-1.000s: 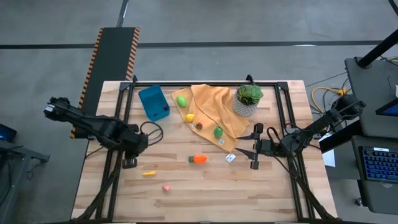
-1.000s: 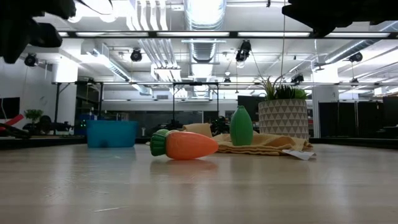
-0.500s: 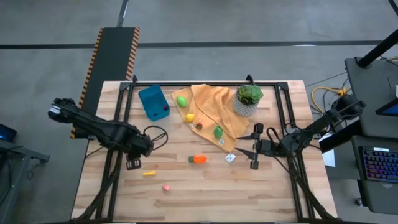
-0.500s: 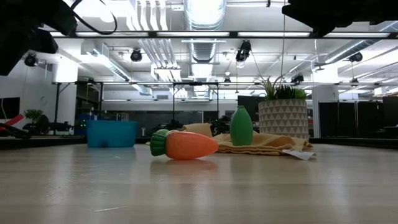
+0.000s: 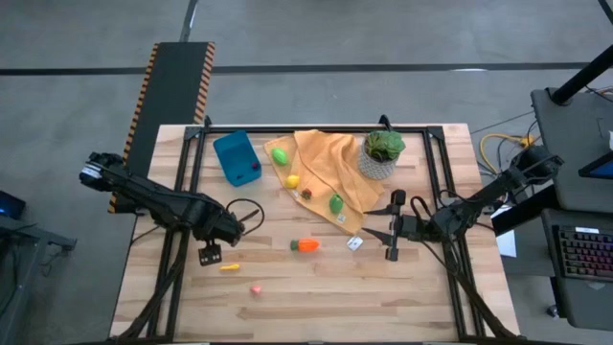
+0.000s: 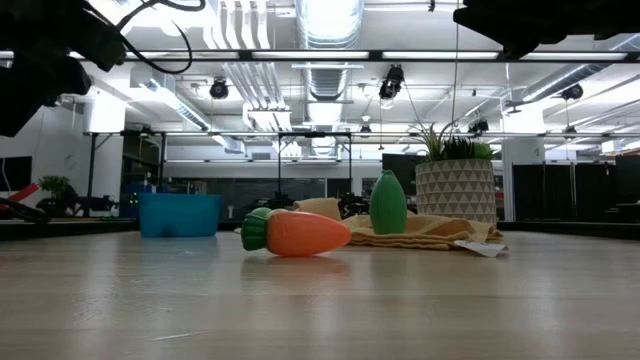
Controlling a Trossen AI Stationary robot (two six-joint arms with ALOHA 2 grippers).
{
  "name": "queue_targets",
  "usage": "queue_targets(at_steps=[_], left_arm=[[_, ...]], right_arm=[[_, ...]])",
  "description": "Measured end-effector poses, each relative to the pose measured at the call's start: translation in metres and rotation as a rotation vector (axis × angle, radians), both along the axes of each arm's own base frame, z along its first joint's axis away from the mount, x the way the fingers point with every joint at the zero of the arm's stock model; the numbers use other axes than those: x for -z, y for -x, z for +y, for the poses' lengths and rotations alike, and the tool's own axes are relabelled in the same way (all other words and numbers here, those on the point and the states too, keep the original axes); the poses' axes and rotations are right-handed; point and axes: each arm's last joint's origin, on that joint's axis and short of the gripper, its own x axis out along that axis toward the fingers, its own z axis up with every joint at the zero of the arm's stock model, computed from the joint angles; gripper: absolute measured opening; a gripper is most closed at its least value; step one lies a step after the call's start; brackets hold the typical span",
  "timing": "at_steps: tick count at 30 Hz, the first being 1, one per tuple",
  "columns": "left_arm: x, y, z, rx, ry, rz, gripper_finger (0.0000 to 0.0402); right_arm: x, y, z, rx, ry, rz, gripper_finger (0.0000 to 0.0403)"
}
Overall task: Pick and placing Produce into tupperware
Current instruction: Put the yellow corn into the blue bin
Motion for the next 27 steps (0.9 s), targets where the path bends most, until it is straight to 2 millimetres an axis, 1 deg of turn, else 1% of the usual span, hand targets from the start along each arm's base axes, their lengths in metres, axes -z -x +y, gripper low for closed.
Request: queue_targets(at_steps=[7, 10, 13, 17, 19, 22, 25, 27], left_arm=[[0.008, -0.008, -0.003, 0.002, -0.005, 0.048, 0.0306], [0.015, -0.017, -0.007, -0.005, 0.001, 0.035, 0.0306], [0.022, -0.024, -0.015, -0.023, 0.018, 0.04, 0.0306], [0.024, -0.028, -0.028, 0.012, 0.013, 0.05, 0.0306], [0.024, -0.03, -0.036, 0.036, -0.034, 0.021, 0.0306], [0.022, -0.032, -0.048, 0.074, -0.074, -0.079, 0.0306], [0.023, -0.033, -0.059, 0.099, -0.077, -0.163, 0.0306], [0.024, -0.03, -0.063, 0.099, -0.069, -0.186, 0.0306]], right_arm=[[0.0, 0.0, 0.0, 0.001, 0.005, 0.0, 0.0187], [0.0, 0.0, 0.0, 0.001, 0.008, 0.001, 0.0187], [0.0, 0.0, 0.0, 0.001, 0.008, 0.001, 0.0187], [0.0, 0.0, 0.0, 0.001, 0.015, 0.002, 0.0187], [0.0, 0.0, 0.0, 0.001, 0.016, 0.002, 0.0187], [0.0, 0.0, 0.0, 0.002, 0.015, 0.002, 0.0187], [0.0, 0.0, 0.0, 0.001, 0.015, 0.002, 0.0187], [0.0, 0.0, 0.0, 0.001, 0.01, 0.001, 0.0187]])
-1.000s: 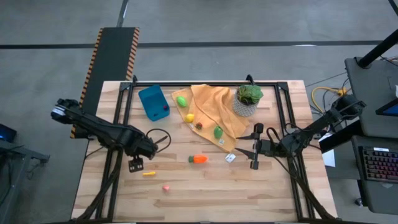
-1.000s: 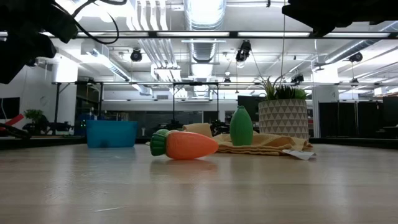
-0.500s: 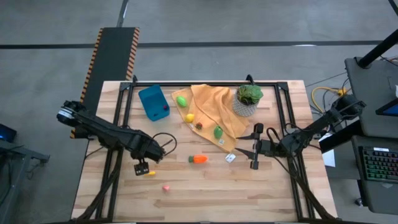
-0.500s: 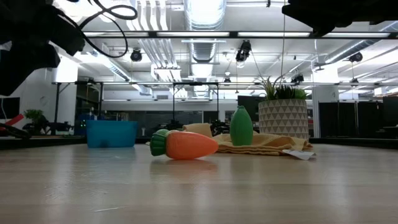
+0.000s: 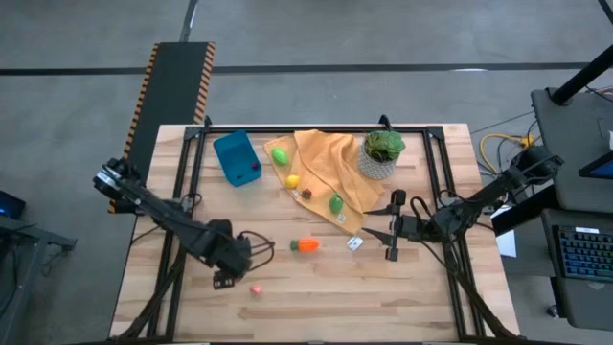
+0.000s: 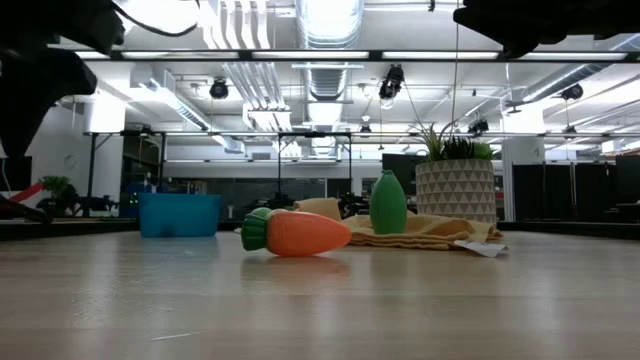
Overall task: Pick and placing Produce into tupperware
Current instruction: Put the yellow corn into the blue bin
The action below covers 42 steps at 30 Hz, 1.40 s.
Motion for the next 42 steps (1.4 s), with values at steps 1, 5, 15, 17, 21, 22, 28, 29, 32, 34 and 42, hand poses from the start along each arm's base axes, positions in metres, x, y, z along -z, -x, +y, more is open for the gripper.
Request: queue_targets(at_steps=[1, 5, 15, 17, 21, 22, 28, 29, 32, 34, 42], left_arm=[[0.001, 0.001, -0.002, 0.002, 0.004, -0.007, 0.0306], [0.007, 0.007, -0.008, 0.026, -0.014, -0.012, 0.0306], [0.037, 0.007, -0.013, 0.046, -0.036, -0.028, 0.0306], [0.042, 0.008, -0.013, 0.047, -0.042, -0.01, 0.0306], [0.048, 0.01, -0.012, 0.048, -0.046, -0.002, 0.0306], [0.052, 0.011, -0.012, 0.049, -0.048, -0.001, 0.0306], [0.065, 0.015, -0.009, 0.048, -0.033, 0.004, 0.0306], [0.066, 0.015, -0.009, 0.048, -0.029, 0.005, 0.0306], [0.068, 0.014, -0.009, 0.048, -0.017, -0.01, 0.0306], [0.07, 0.014, -0.009, 0.043, -0.01, -0.017, 0.0306], [0.078, 0.017, -0.009, 0.002, 0.045, -0.005, 0.0306]], right_arm=[[0.0, 0.0, 0.0, 0.0, -0.002, 0.0, 0.0187], [0.0, 0.0, 0.0, 0.0, -0.003, 0.001, 0.0187], [0.0, 0.0, 0.0, 0.0, -0.003, 0.0, 0.0187], [0.0, 0.0, 0.0, 0.0, -0.004, 0.0, 0.0187], [0.0, 0.0, 0.0, 0.0, -0.004, 0.0, 0.0187], [0.0, 0.0, 0.0, 0.0, -0.003, 0.0, 0.0187], [0.0, 0.0, 0.0, 0.0, -0.004, 0.0, 0.0187], [0.0, 0.0, 0.0, 0.0, -0.004, 0.0, 0.0187], [0.0, 0.0, 0.0, 0.0, -0.004, 0.0, 0.0187], [0.0, 0.0, 0.0, 0.0, -0.003, 0.0, 0.0187], [0.0, 0.0, 0.0, 0.0, -0.003, 0.001, 0.0187]])
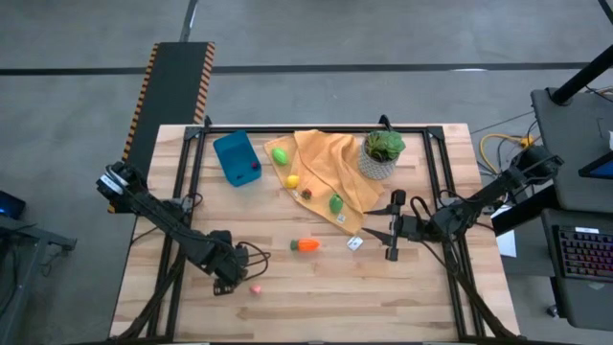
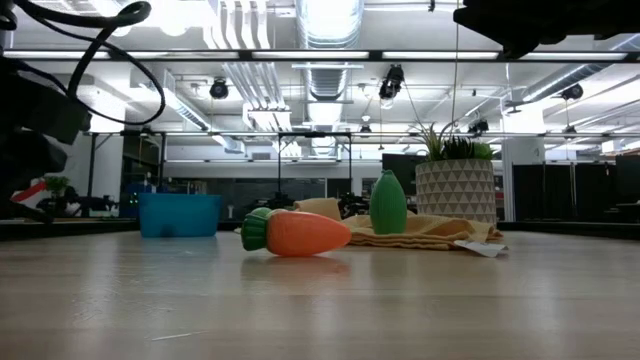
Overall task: Pick and placing Produce into tupperware
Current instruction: Put the yellow corn into the blue bin
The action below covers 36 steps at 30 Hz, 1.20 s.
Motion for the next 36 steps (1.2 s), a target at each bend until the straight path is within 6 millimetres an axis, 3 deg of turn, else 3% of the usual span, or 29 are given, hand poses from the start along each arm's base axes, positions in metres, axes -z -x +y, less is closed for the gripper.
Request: queue_targets(at_steps=[9, 23, 36], left_arm=[[0.0034, 0.0022, 0.0018, -0.001, -0.007, 0.003, 0.0291], [0.005, 0.0035, 0.0032, -0.002, -0.013, 0.008, 0.0172], [0.0055, 0.0035, 0.0036, -0.029, -0.011, 0.009, 0.0086]], right_arm=[[0.0, 0.0, -0.0001, 0.0, 0.0, 0.0, 0.0187], [0.0, 0.0, -0.0001, 0.0, 0.0, 0.0, 0.0187], [0.0, 0.0, -0.0001, 0.0, 0.0, 0.0, 0.0187]])
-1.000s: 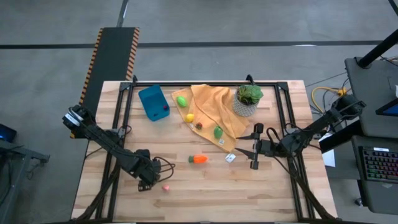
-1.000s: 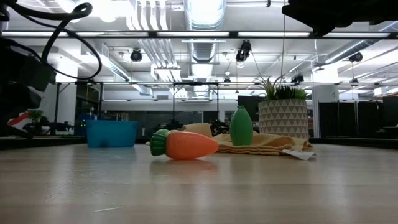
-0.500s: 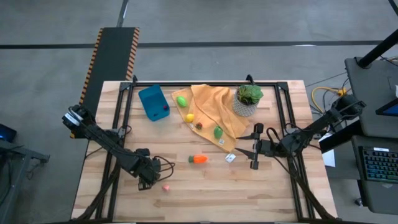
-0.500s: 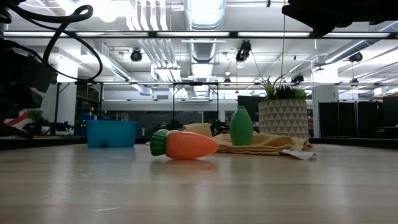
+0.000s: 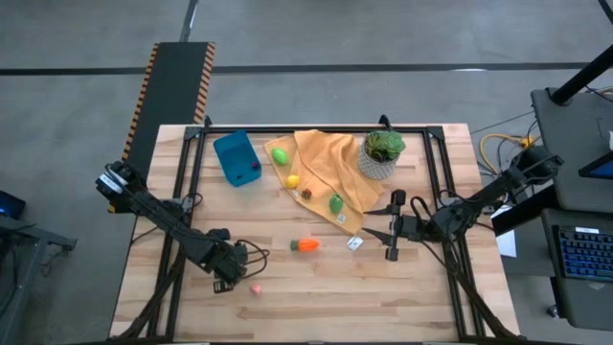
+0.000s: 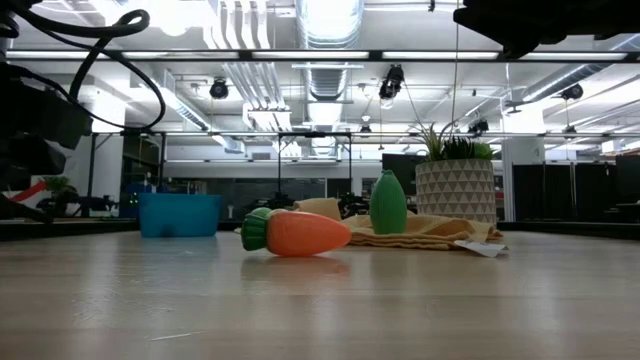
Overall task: Pick and placing Produce into tupperware
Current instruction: Put the yellow corn into the blue bin
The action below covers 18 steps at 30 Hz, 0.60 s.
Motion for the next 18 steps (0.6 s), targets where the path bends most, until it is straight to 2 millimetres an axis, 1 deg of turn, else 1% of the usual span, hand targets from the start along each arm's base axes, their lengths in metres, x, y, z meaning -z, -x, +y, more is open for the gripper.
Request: queue_targets(at_steps=[9, 11, 18], left_arm=[[-0.0002, -0.0007, -0.0005, 0.0, 0.004, -0.005, 0.0011], [-0.0002, -0.0009, -0.0006, 0.002, 0.002, -0.009, 0.0005], [-0.0014, -0.0028, -0.0012, 0.008, -0.018, -0.038, 0.0002]], right_arm=[[0.0, 0.0, 0.0, 0.0, 0.0, 0.0, 0.0187], [0.0, 0.0, 0.0, 0.0, 0.0, 0.0, 0.0187], [0.0, 0.0, 0.0, 0.0, 0.006, 0.001, 0.0187]])
